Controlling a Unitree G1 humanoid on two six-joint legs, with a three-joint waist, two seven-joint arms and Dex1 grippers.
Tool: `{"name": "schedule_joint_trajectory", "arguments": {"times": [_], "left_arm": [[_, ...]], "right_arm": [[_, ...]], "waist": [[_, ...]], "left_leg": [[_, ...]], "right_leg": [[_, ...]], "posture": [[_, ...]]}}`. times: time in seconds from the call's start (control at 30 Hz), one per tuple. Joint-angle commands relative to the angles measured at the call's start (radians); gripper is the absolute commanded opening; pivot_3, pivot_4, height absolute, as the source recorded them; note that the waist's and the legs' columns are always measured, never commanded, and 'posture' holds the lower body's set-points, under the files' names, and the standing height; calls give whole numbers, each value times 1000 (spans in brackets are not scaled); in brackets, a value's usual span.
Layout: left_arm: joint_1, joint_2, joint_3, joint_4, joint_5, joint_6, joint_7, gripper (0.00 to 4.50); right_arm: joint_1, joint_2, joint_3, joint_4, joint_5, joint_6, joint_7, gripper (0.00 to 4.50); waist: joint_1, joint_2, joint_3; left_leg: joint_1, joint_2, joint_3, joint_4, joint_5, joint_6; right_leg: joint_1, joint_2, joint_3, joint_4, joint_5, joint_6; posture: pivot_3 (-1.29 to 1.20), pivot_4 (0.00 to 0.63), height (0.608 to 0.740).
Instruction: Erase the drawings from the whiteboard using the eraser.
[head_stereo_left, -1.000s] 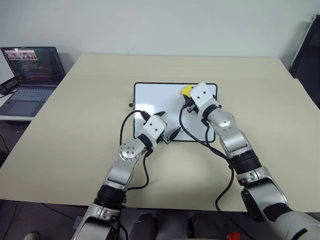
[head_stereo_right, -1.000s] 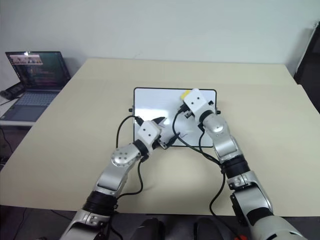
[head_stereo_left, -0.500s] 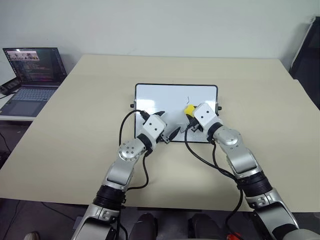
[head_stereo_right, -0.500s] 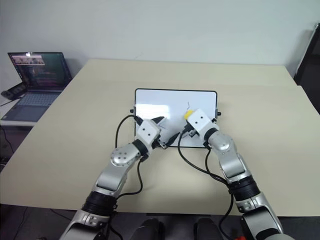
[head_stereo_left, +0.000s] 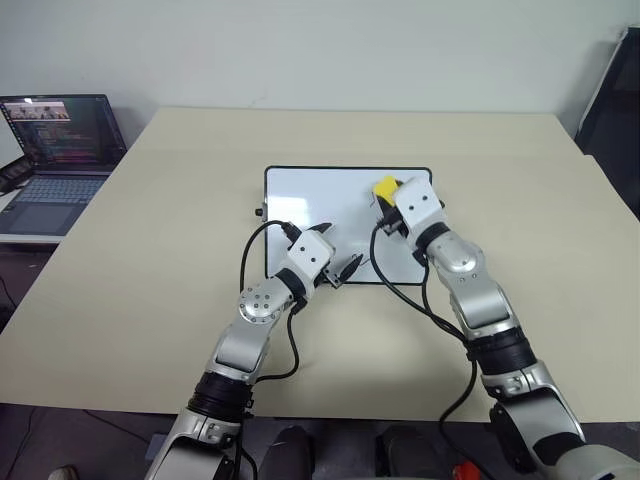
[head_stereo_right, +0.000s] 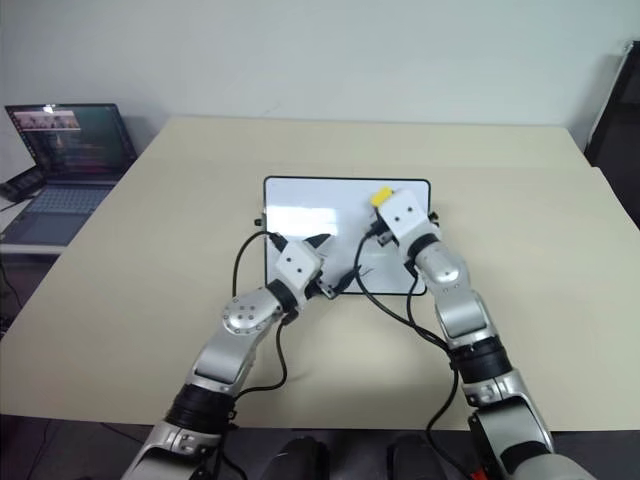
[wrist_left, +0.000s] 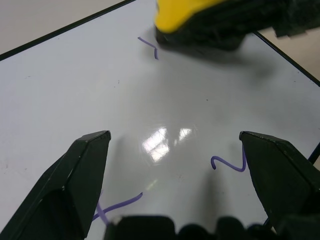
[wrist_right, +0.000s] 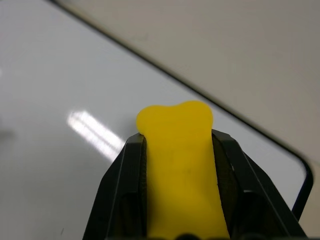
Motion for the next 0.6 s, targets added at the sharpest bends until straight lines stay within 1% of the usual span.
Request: {"name": "schedule_joint_trajectory", "arguments": {"times": [0.03,0.17,0.23,0.33,0.43,0.6], "left_arm": [[-7,1,-5,-33,0,-9,-1,4500],[5,5,-5,-45,1,-4,2,4500],[7,5,-3,-51,2,0,7,4500],[14,5,-5,-66,6,5,13,4500],[23,3,-8,-79,9,11,16,4500],[36,-2,-16,-104,15,24,25,4500]], "right_arm": [[-41,11,-6,43,-1,-45,-10,1363],[-98,4,32,152,-32,-36,23,1363],[-105,-14,67,195,-57,19,65,1363],[-90,-43,91,203,-72,110,125,1363],[-62,-61,83,146,-64,168,146,1363],[20,-84,59,-22,-44,346,189,1363]], "waist": [[1,0,0],[2,0,0],[1,0,0],[1,0,0],[3,0,-1],[6,0,-1]], "left_leg": [[-1,0,0,-1,0,0],[-5,0,0,0,1,-2],[-6,0,0,0,1,-2],[-5,0,0,0,1,-1],[-3,0,-1,2,0,0],[4,0,-2,2,0,1]], "right_leg": [[-1,0,0,0,0,0],[-4,0,0,0,0,0],[-5,0,0,0,0,0],[-5,0,0,0,0,0],[-2,0,0,1,0,0],[6,0,0,1,0,0]], "posture": [[0,150,740],[0,150,740],[0,150,740],[0,150,740],[0,150,740],[0,150,740]]}}
